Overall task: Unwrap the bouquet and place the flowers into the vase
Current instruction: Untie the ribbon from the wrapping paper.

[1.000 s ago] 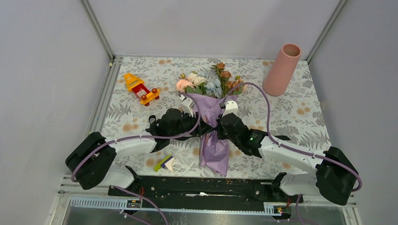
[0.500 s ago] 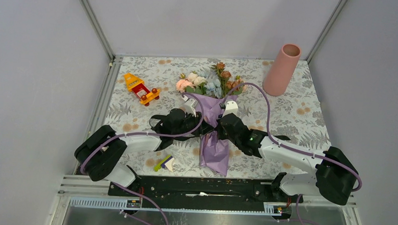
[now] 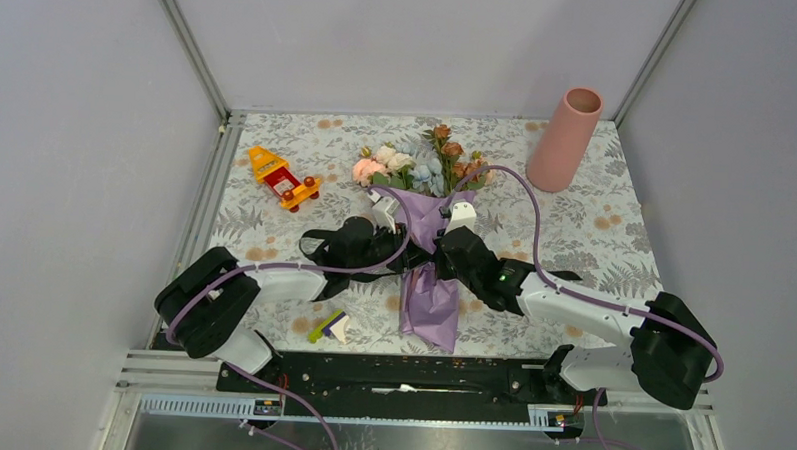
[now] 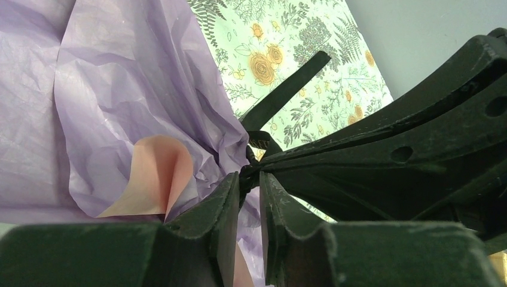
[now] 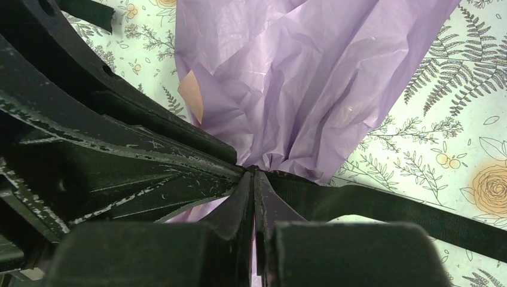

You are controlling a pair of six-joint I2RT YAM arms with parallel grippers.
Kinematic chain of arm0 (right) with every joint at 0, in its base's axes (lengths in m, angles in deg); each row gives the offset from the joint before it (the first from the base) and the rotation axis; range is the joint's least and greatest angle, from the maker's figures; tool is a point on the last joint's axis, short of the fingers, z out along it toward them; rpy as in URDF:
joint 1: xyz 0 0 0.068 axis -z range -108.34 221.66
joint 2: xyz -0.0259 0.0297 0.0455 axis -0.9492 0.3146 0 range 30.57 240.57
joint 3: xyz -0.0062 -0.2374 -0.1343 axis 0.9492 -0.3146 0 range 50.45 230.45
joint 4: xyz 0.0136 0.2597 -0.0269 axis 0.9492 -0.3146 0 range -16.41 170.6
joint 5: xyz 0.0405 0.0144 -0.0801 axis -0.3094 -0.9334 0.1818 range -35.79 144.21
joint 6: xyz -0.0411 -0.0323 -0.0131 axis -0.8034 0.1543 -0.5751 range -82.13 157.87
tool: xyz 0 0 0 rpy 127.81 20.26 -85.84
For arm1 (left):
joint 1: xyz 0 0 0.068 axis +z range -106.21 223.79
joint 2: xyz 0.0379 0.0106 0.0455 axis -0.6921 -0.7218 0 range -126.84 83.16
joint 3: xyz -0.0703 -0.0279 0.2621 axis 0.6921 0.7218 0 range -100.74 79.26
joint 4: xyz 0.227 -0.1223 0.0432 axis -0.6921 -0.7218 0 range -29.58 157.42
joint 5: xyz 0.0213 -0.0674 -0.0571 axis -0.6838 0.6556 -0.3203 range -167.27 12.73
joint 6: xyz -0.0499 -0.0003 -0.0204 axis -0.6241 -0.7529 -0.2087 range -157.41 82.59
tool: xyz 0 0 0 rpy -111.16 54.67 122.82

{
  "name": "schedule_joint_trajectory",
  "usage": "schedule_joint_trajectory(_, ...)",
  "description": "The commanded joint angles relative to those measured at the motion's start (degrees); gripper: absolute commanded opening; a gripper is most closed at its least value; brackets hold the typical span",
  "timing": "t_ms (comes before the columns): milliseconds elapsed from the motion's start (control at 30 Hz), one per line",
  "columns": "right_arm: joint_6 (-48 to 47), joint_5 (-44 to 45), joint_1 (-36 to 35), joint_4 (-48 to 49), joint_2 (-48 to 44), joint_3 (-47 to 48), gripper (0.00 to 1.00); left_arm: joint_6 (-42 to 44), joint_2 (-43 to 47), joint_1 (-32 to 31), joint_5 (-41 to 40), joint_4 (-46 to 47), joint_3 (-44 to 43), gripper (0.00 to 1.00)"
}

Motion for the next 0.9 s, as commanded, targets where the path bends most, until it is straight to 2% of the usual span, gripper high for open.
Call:
schedule_joint_trajectory(0,0.64,1.42,-0.25,3.46,-0.23,0.55,0.00,-0.56,-0.77,-0.54,1.07,3.86,-2.36,0.20)
schedule_joint_trajectory(367,0.59,1.37,-0.25,3.41,-0.29,0.56,0.00,0.22,-1.17,-1.14,-1.18,1.50,-3.05,0.21)
schedule_joint_trajectory(467,0.59,1.30,-0.23,3.42,-0.20,0.56,0.00,0.10,-1.45,-1.31,-1.01,2.09,-3.32,0.16)
schedule_joint_trajectory(600,0.48,1.56,-0.25,3.61,0.25,0.32,0.00,0.16,-1.37,-1.32,-1.20,2.46,-3.50,0.00)
schedule_joint_trajectory(867,-1.90,5.45,-0.25,3.26,1.34,-0.33,0.00,-0.31,-0.51,-1.32,-3.77,1.45,-2.02,0.00)
